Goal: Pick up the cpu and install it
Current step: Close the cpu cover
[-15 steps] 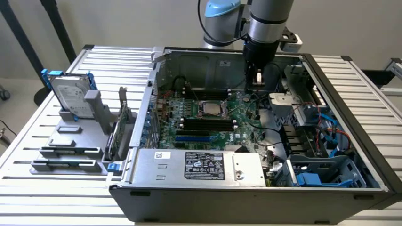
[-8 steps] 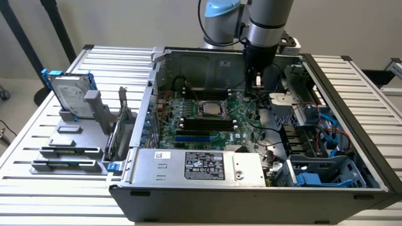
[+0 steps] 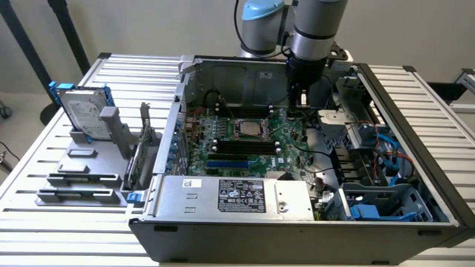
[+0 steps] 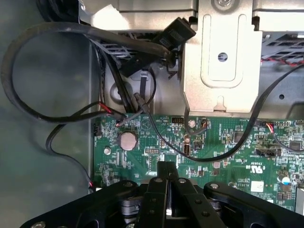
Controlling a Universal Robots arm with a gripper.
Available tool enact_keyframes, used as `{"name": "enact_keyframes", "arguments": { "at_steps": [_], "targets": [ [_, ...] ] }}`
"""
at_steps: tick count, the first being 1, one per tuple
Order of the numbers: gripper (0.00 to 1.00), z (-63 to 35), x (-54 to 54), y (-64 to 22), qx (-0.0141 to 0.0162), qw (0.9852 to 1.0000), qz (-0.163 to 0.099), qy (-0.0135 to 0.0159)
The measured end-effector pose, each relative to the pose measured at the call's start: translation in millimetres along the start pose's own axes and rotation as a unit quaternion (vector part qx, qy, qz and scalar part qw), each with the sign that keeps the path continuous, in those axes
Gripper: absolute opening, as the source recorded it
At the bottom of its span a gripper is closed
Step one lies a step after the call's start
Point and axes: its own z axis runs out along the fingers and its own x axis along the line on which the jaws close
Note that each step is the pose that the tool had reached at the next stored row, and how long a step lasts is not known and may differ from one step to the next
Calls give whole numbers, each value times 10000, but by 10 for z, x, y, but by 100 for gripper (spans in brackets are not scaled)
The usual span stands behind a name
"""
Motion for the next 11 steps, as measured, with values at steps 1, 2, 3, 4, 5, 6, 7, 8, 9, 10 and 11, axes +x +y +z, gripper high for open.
{"name": "enact_keyframes", "arguments": {
  "at_steps": [1, 2, 3, 4, 5, 6, 7, 8, 9, 10, 11],
  "targets": [
    [11, 0, 0, 0, 68, 10000, 5, 1],
    [11, 0, 0, 0, 125, 9999, 9, 1],
    [11, -3, 1, 0, 170, 9999, 12, 1],
    [11, -11, 2, 1, 204, 9998, 14, 2],
    [11, -21, 2, 1, 231, 9997, 16, 3],
    [11, -30, 2, 1, 257, 9997, 18, 3],
    [11, -32, 0, 1, 296, 9996, 21, 4],
    [11, -32, -2, 1, 334, 9994, 24, 2],
    [11, -33, -5, -2, 377, 9993, 27, -4],
    [11, -34, -9, -7, 413, 9991, 30, -10],
    [11, -35, -12, -13, 454, 9990, 33, -15]
  ]
}}
